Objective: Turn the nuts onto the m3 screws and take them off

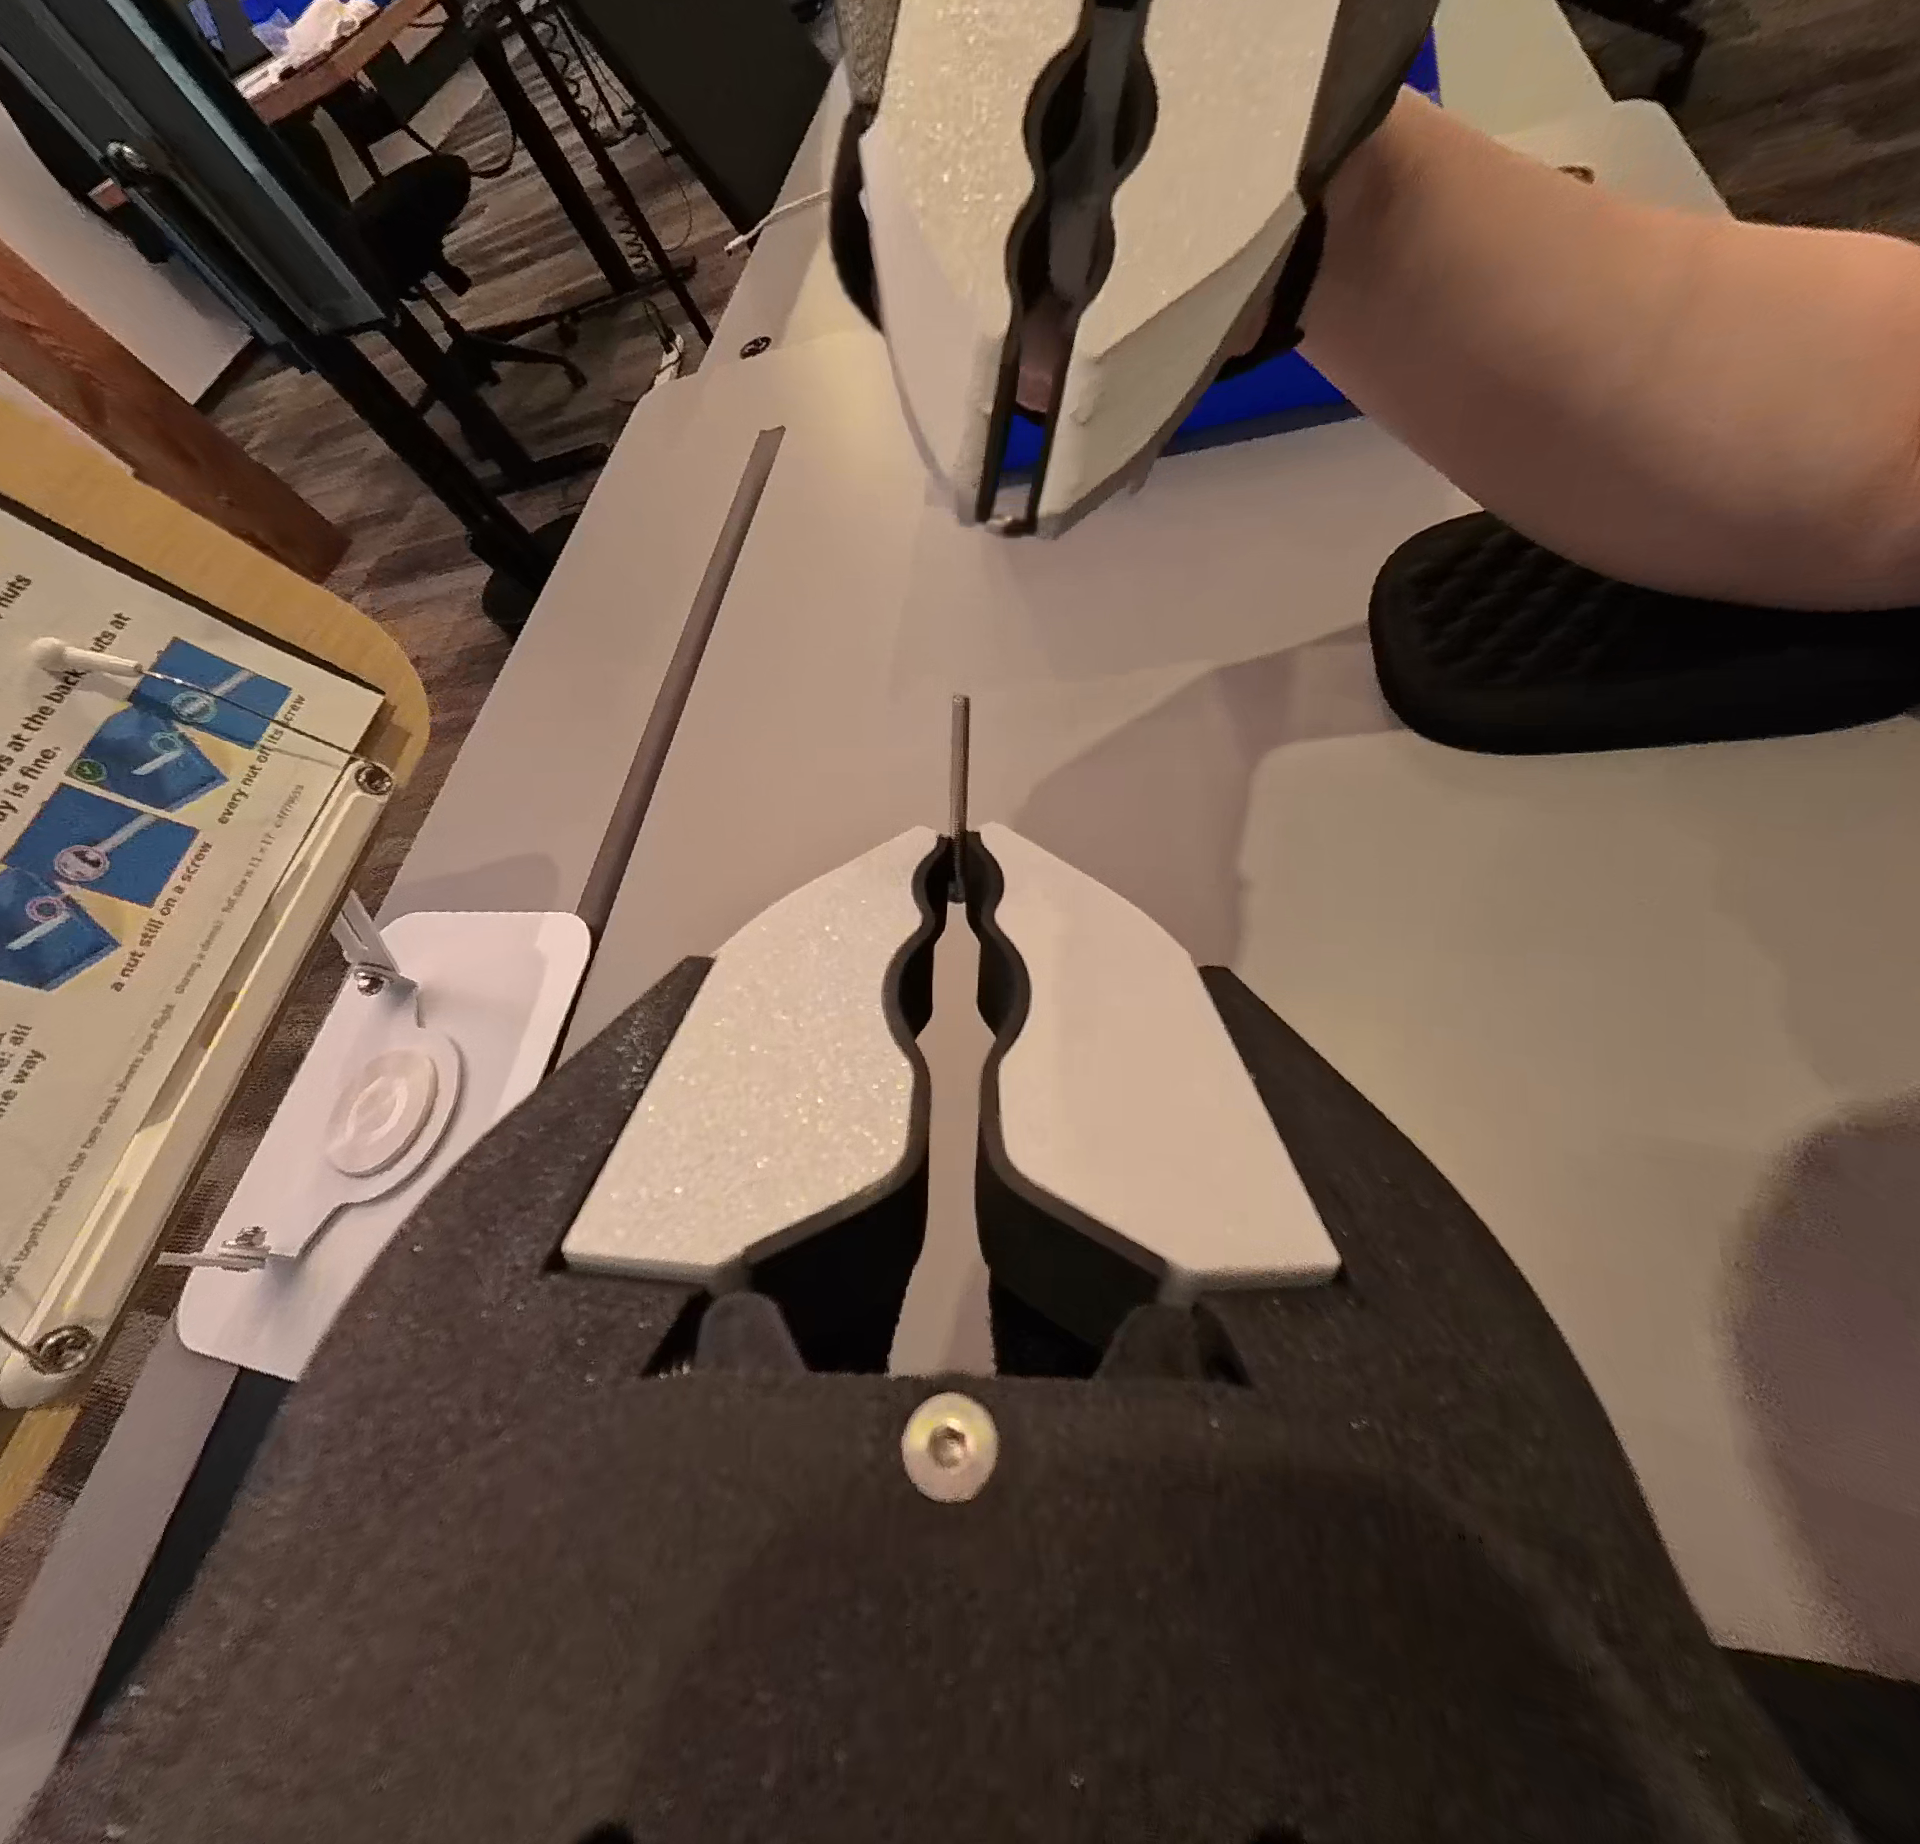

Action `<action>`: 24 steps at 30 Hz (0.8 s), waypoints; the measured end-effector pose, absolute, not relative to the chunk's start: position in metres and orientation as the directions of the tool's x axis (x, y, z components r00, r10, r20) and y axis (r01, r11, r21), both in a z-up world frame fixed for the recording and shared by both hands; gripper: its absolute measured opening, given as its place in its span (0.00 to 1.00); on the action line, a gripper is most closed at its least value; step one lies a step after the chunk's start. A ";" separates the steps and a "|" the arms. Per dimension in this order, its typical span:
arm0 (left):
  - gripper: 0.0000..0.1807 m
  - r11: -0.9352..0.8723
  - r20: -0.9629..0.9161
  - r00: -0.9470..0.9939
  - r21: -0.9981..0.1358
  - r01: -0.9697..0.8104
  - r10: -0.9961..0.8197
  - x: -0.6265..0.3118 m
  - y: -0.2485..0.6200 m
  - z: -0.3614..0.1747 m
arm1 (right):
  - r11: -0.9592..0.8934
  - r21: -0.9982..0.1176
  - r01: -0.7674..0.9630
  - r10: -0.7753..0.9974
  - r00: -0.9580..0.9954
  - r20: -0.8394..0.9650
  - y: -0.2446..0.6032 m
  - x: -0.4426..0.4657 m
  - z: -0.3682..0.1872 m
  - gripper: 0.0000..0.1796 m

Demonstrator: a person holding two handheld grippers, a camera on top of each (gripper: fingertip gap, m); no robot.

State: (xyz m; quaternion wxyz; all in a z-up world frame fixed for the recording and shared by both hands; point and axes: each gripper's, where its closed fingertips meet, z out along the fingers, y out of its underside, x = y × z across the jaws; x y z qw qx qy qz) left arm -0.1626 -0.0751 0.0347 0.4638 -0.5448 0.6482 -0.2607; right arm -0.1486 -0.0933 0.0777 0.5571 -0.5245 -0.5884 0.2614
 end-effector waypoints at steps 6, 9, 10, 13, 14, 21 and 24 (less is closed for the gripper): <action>0.01 0.291 -0.340 0.017 -0.828 -0.479 -0.940 -0.160 -0.079 0.035 | 0.319 -0.891 0.323 0.914 0.143 0.379 -0.094 -0.149 0.073 0.03; 0.01 0.298 -0.342 0.009 -0.830 -0.471 -0.940 -0.160 -0.081 0.037 | 0.321 -0.887 0.333 0.913 0.139 0.382 -0.094 -0.151 0.070 0.03; 0.01 0.300 -0.342 0.005 -0.832 -0.467 -0.940 -0.160 -0.082 0.037 | 0.322 -0.884 0.339 0.913 0.135 0.384 -0.094 -0.152 0.069 0.03; 0.01 0.302 -0.335 -0.006 -0.840 -0.452 -0.942 -0.159 -0.085 0.039 | 0.321 -0.882 0.345 0.915 0.126 0.383 -0.095 -0.154 0.066 0.03; 0.01 0.302 -0.335 -0.007 -0.841 -0.449 -0.942 -0.159 -0.085 0.039 | 0.319 -0.882 0.346 0.916 0.125 0.381 -0.094 -0.155 0.066 0.03; 0.01 0.312 -0.339 -0.019 -0.843 -0.438 -0.941 -0.158 -0.088 0.041 | 0.333 -0.882 0.333 0.912 0.125 0.391 -0.096 -0.158 0.068 0.03; 0.01 0.312 -0.335 -0.023 -0.846 -0.432 -0.942 -0.158 -0.089 0.041 | 0.333 -0.886 0.321 0.914 0.120 0.387 -0.097 -0.158 0.070 0.03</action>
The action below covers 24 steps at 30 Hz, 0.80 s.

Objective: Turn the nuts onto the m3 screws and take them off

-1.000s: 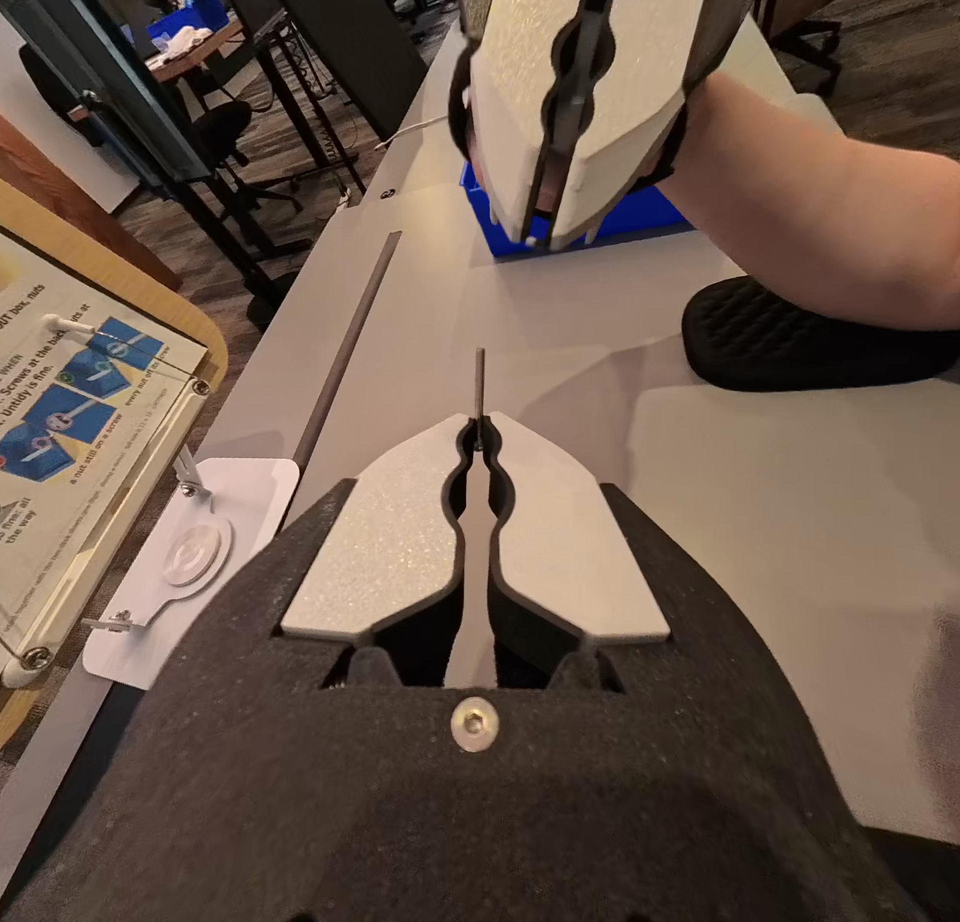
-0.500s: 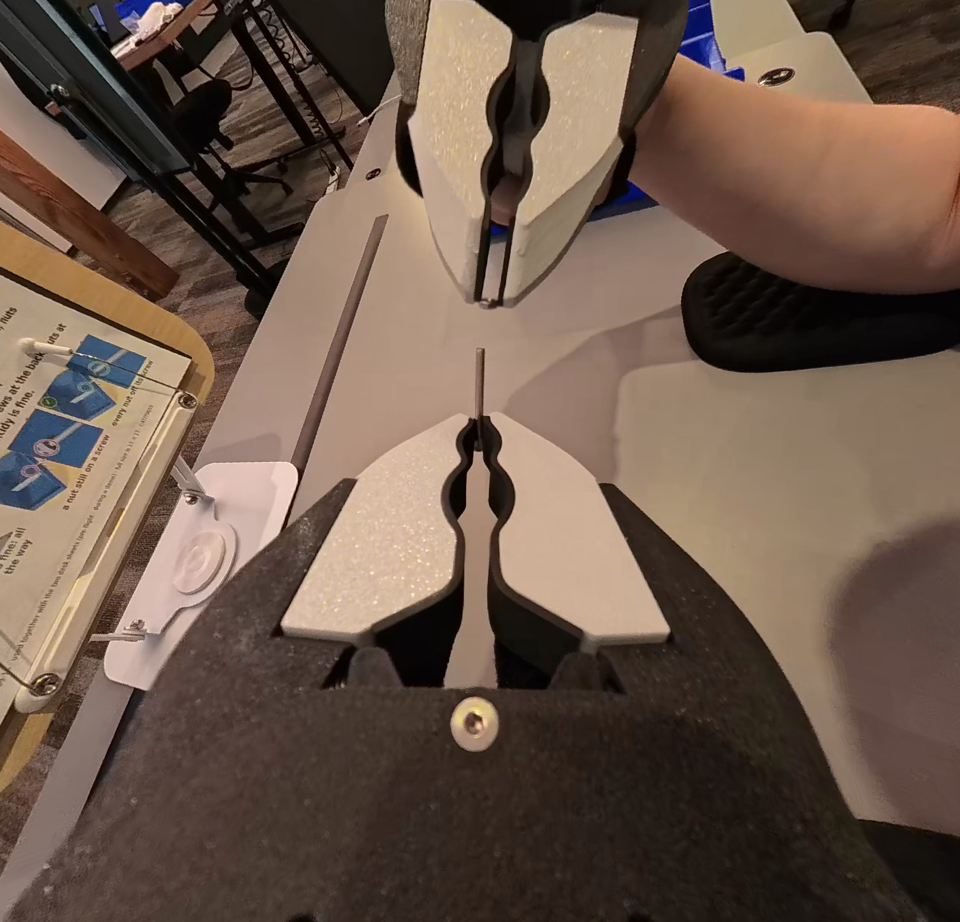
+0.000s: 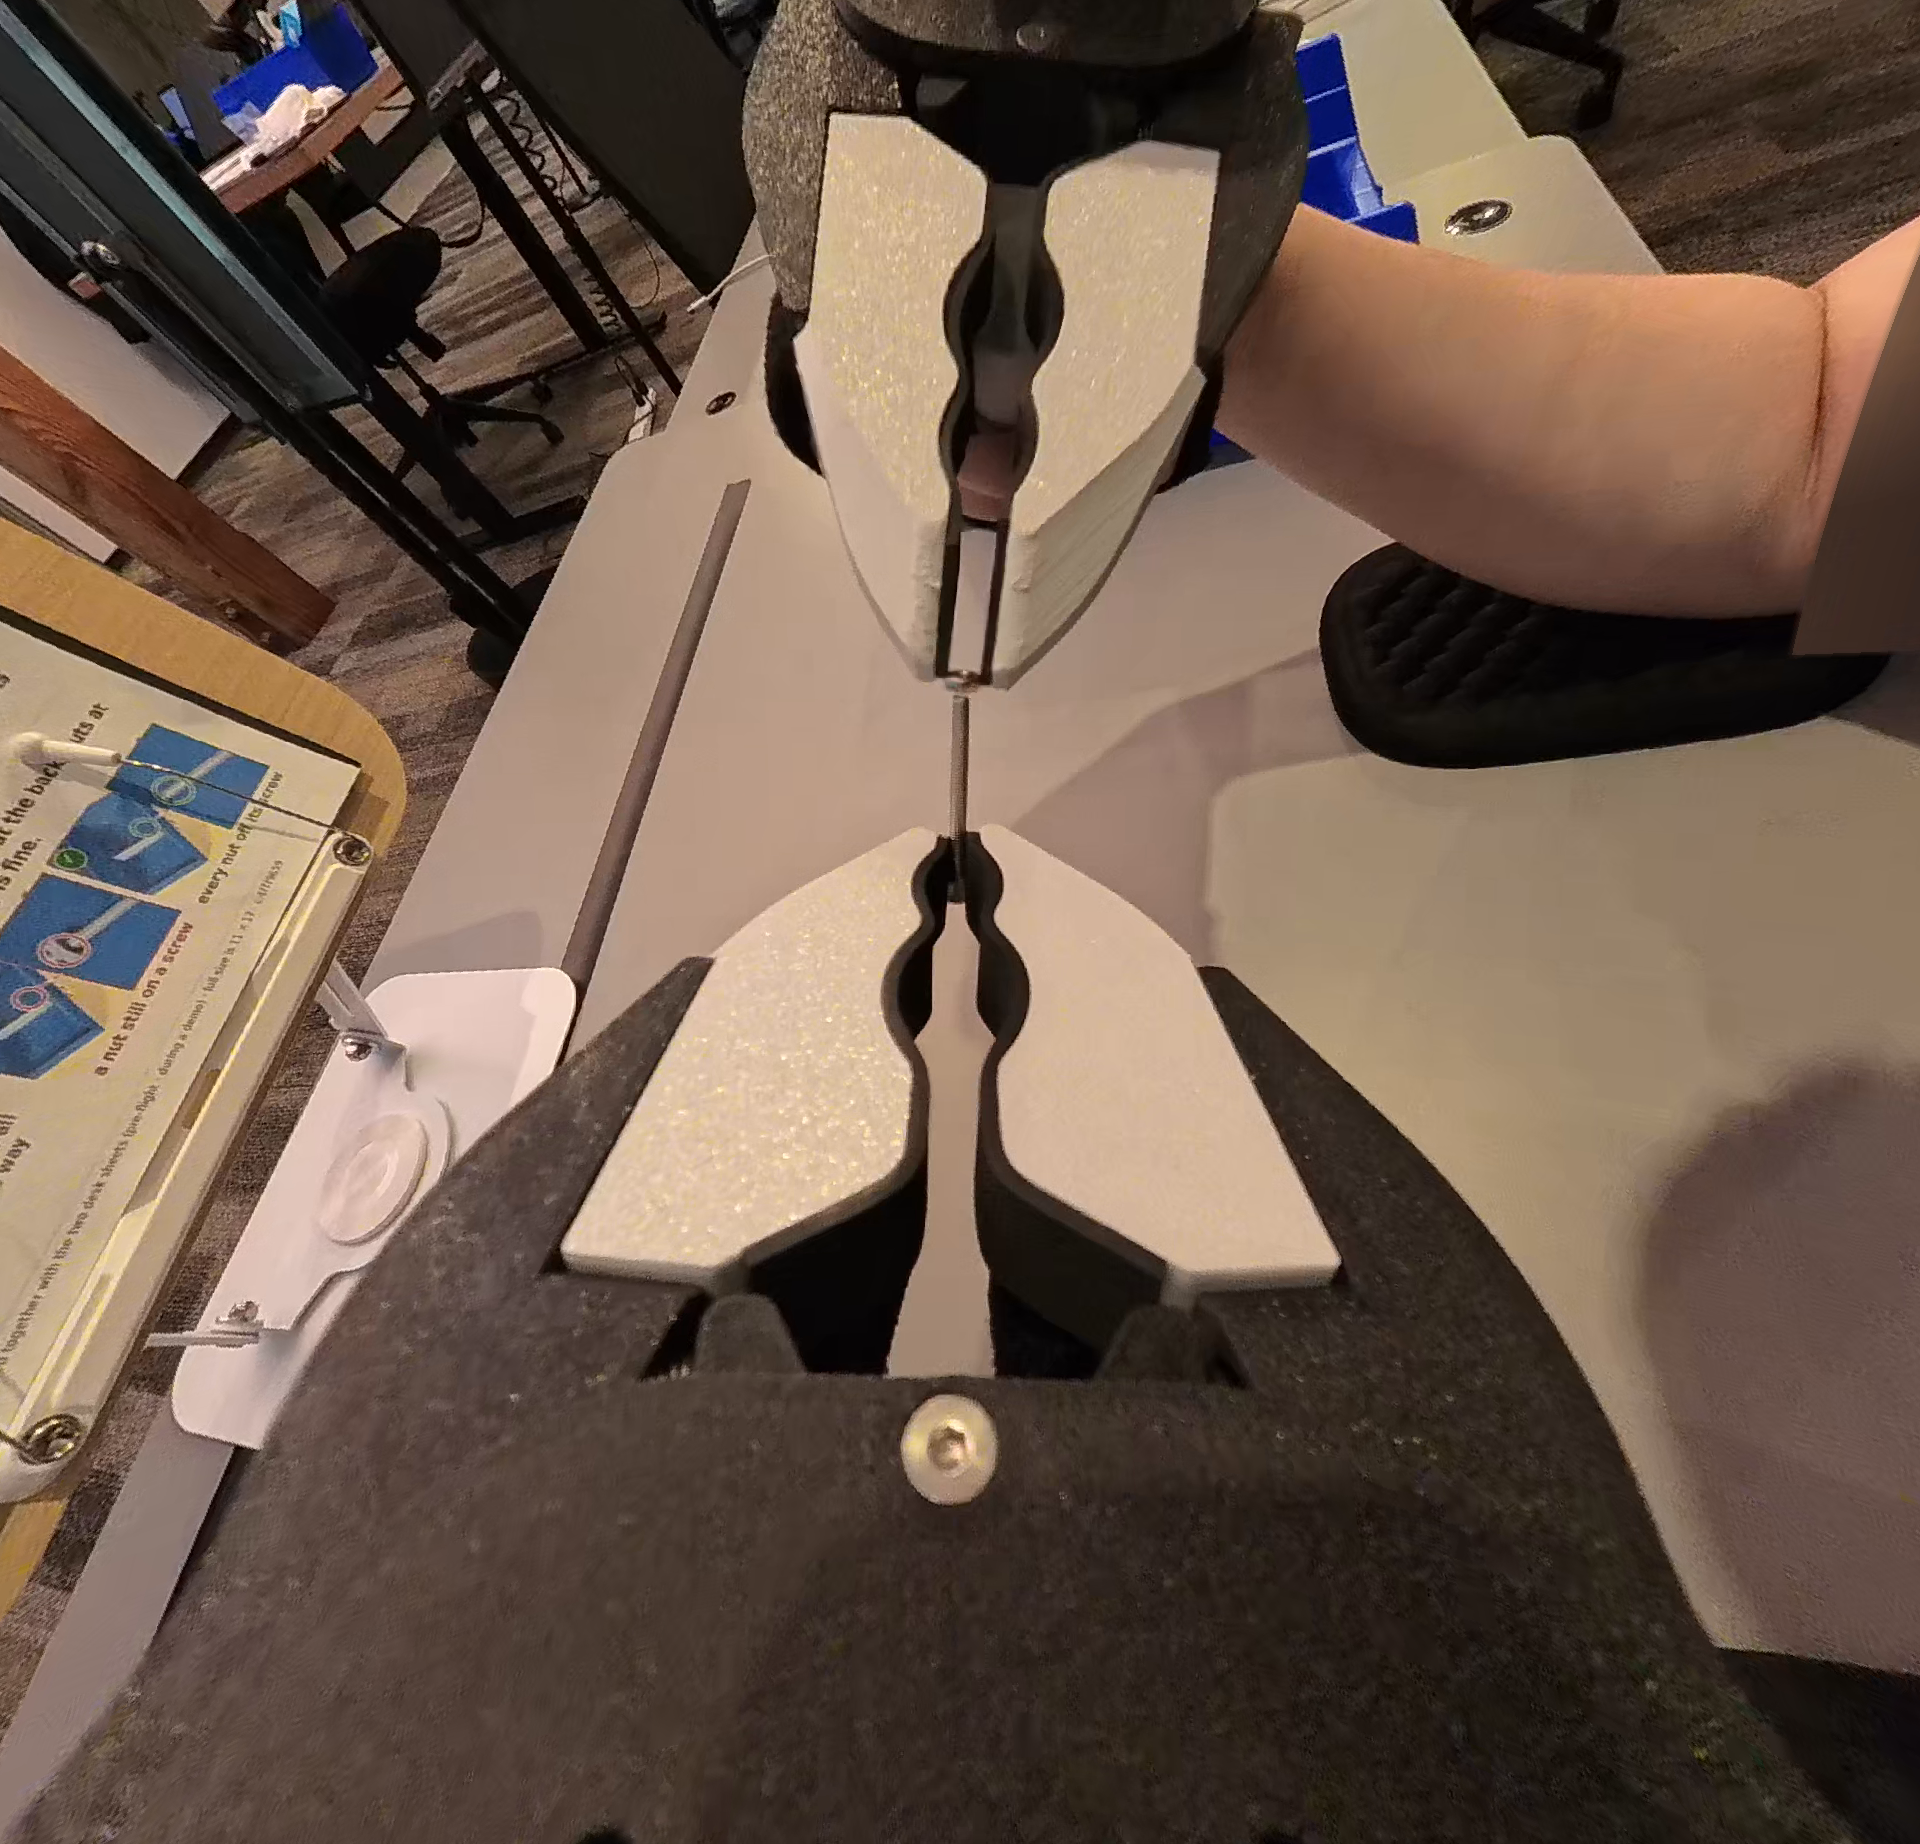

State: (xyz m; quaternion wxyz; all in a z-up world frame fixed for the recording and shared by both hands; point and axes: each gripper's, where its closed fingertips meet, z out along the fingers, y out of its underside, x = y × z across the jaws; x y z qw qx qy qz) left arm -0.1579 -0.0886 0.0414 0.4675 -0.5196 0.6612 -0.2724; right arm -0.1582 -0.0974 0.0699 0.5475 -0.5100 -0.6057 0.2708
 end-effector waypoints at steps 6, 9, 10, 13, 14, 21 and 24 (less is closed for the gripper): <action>0.01 0.314 -0.338 -0.023 -0.847 -0.429 -0.941 -0.158 -0.089 0.042 | 0.330 -0.887 0.322 0.917 0.115 0.383 -0.097 -0.159 0.069 0.03; 0.01 0.316 -0.336 -0.027 -0.851 -0.420 -0.941 -0.158 -0.090 0.044 | 0.334 -0.887 0.320 0.915 0.115 0.386 -0.098 -0.159 0.070 0.03; 0.01 0.315 -0.334 -0.028 -0.853 -0.416 -0.942 -0.158 -0.091 0.045 | 0.333 -0.887 0.319 0.916 0.115 0.385 -0.098 -0.159 0.070 0.03; 0.01 0.313 -0.329 -0.033 -0.857 -0.410 -0.944 -0.158 -0.091 0.045 | 0.338 -0.887 0.314 0.915 0.113 0.388 -0.099 -0.159 0.071 0.03; 0.01 0.309 -0.323 -0.035 -0.859 -0.409 -0.946 -0.158 -0.092 0.045 | 0.339 -0.886 0.316 0.914 0.112 0.390 -0.098 -0.159 0.071 0.03; 0.01 0.303 -0.334 0.004 -0.861 -0.409 -0.943 -0.158 -0.086 0.048 | 0.319 -0.895 0.311 0.913 0.153 0.379 -0.093 -0.160 0.074 0.03; 0.01 0.290 -0.334 0.054 -0.879 -0.379 -0.941 -0.158 -0.080 0.056 | 0.284 -0.918 0.277 0.914 0.211 0.346 -0.086 -0.161 0.083 0.03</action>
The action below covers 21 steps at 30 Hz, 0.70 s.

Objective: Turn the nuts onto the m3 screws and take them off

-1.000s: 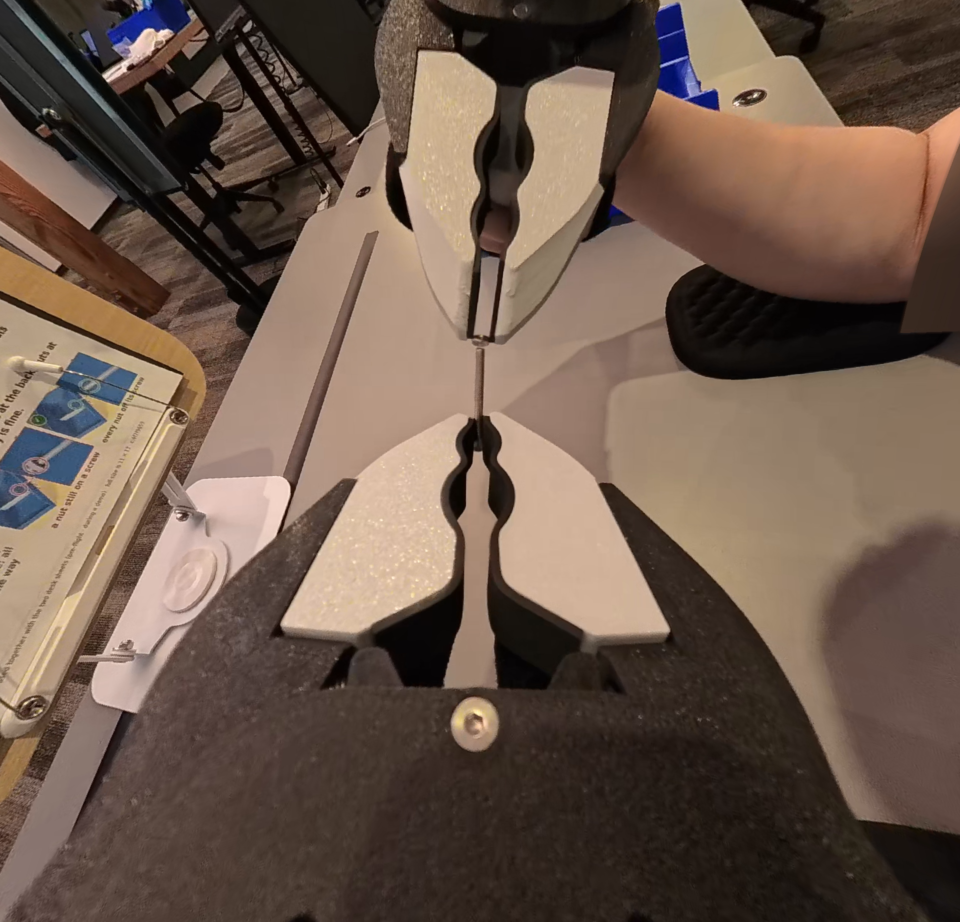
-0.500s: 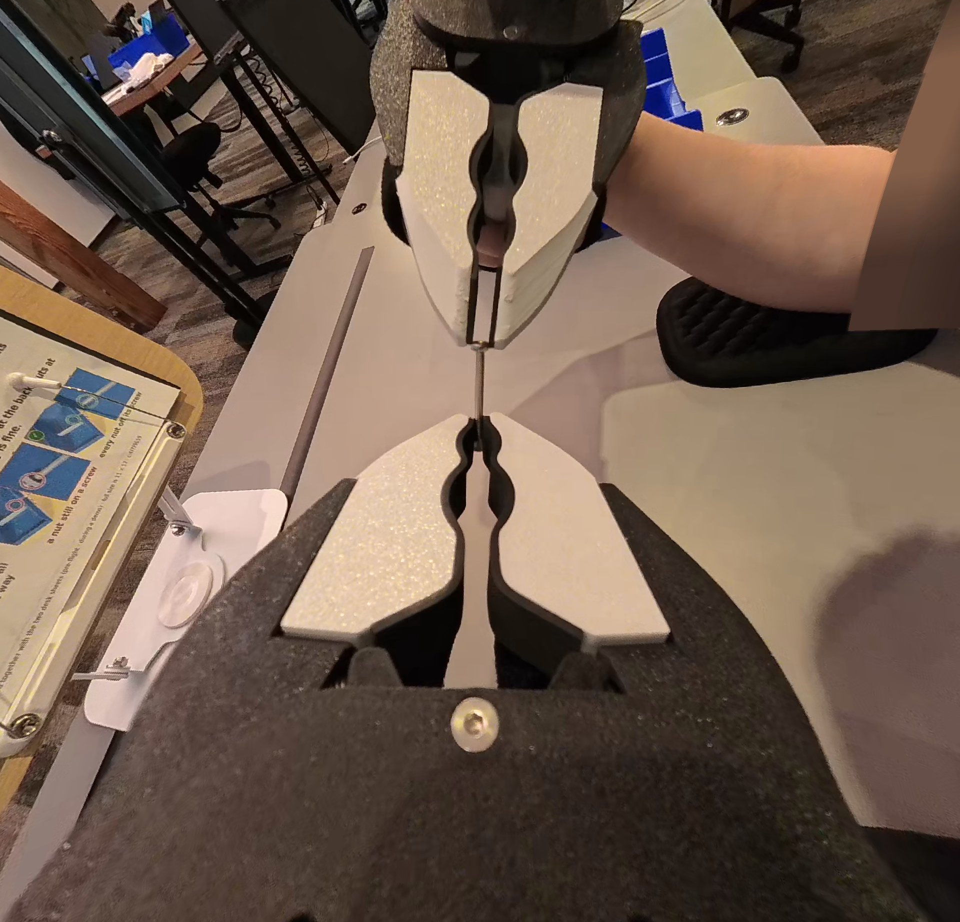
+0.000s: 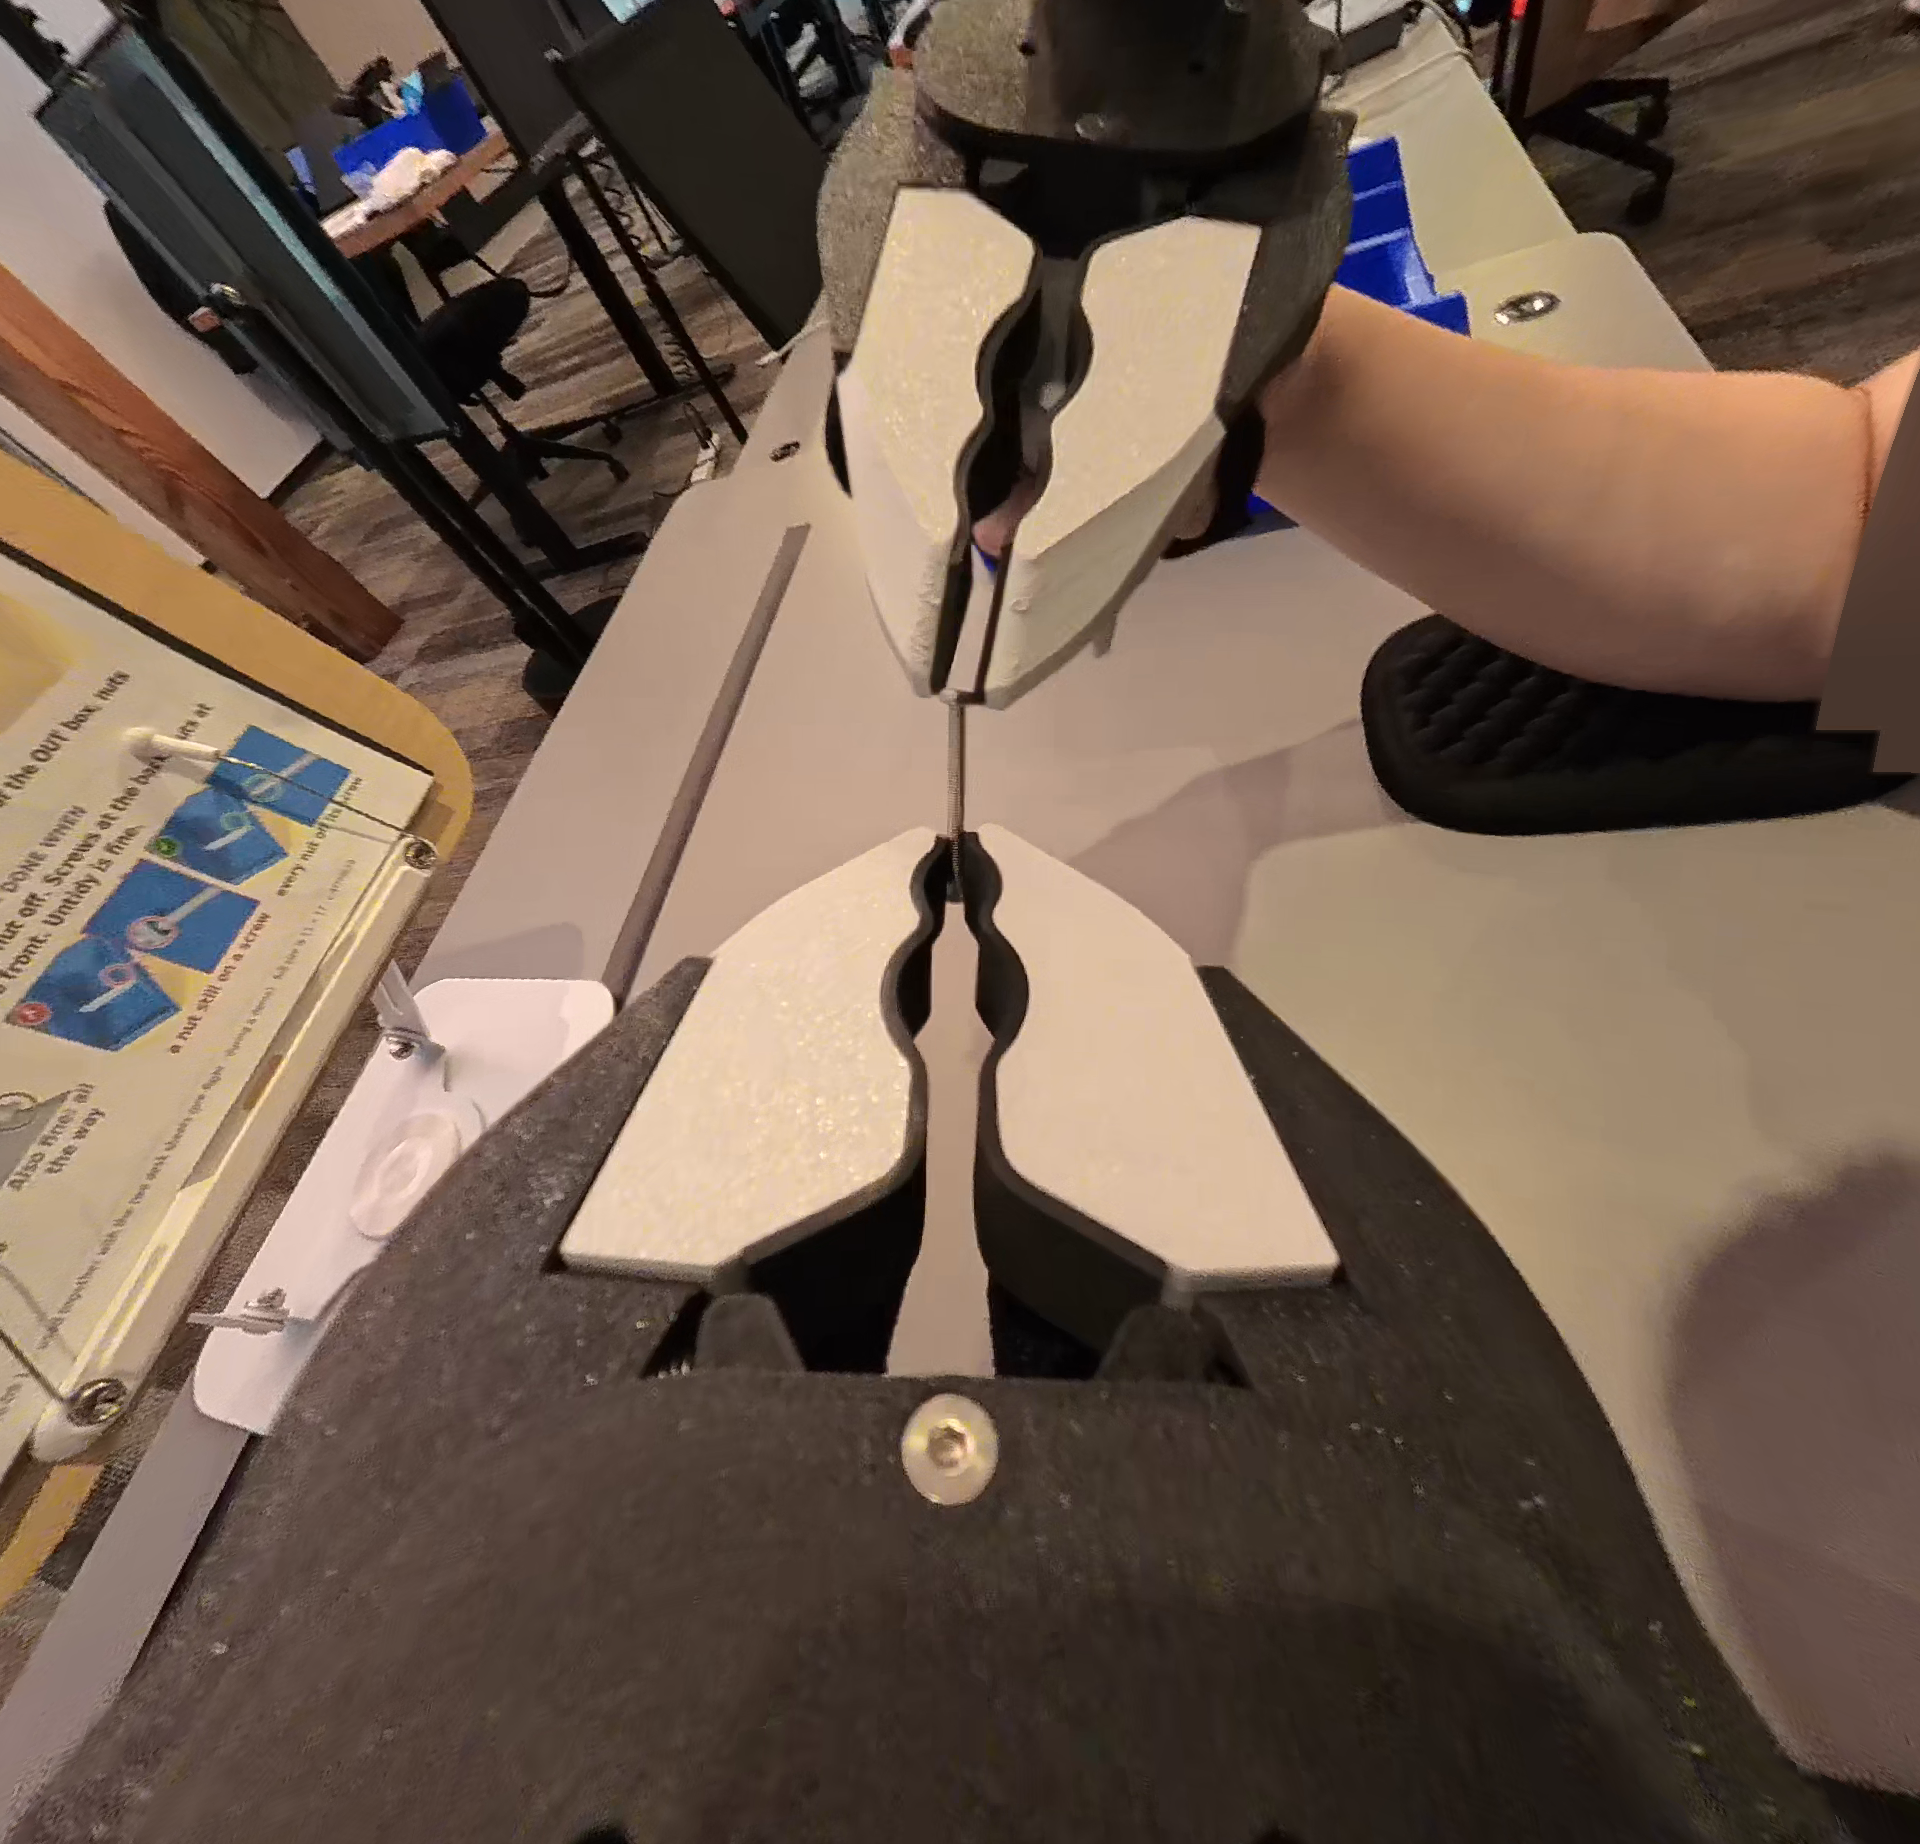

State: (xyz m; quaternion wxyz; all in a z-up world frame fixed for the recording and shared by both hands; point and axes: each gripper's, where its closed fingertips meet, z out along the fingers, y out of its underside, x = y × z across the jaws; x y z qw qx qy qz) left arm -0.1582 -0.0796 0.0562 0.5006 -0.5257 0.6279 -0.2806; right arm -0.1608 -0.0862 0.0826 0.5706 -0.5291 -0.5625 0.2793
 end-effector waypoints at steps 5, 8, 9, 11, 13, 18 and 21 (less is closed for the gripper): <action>0.01 0.292 -0.373 0.148 -0.874 -0.389 -0.916 -0.163 -0.066 0.064 | 0.233 -0.942 0.240 0.905 0.300 0.300 -0.074 -0.166 0.090 0.03; 0.01 0.289 -0.388 0.193 -0.870 -0.400 -0.901 -0.167 -0.060 0.066 | 0.210 -0.953 0.218 0.896 0.346 0.277 -0.068 -0.169 0.093 0.03; 0.01 0.287 -0.388 0.203 -0.872 -0.397 -0.899 -0.167 -0.058 0.068 | 0.201 -0.957 0.208 0.894 0.361 0.266 -0.067 -0.170 0.094 0.03; 0.01 0.277 -0.379 0.219 -0.880 -0.386 -0.899 -0.168 -0.056 0.070 | 0.193 -0.962 0.192 0.888 0.383 0.254 -0.064 -0.172 0.097 0.03; 0.01 0.272 -0.376 0.230 -0.884 -0.380 -0.898 -0.169 -0.055 0.071 | 0.192 -0.965 0.181 0.882 0.399 0.251 -0.063 -0.172 0.098 0.03; 0.01 0.273 -0.378 0.246 -0.886 -0.374 -0.892 -0.169 -0.053 0.074 | 0.187 -0.968 0.165 0.876 0.418 0.240 -0.062 -0.173 0.101 0.03; 0.01 0.270 -0.373 0.243 -0.889 -0.369 -0.895 -0.168 -0.054 0.074 | 0.189 -0.966 0.177 0.873 0.421 0.248 -0.062 -0.173 0.101 0.03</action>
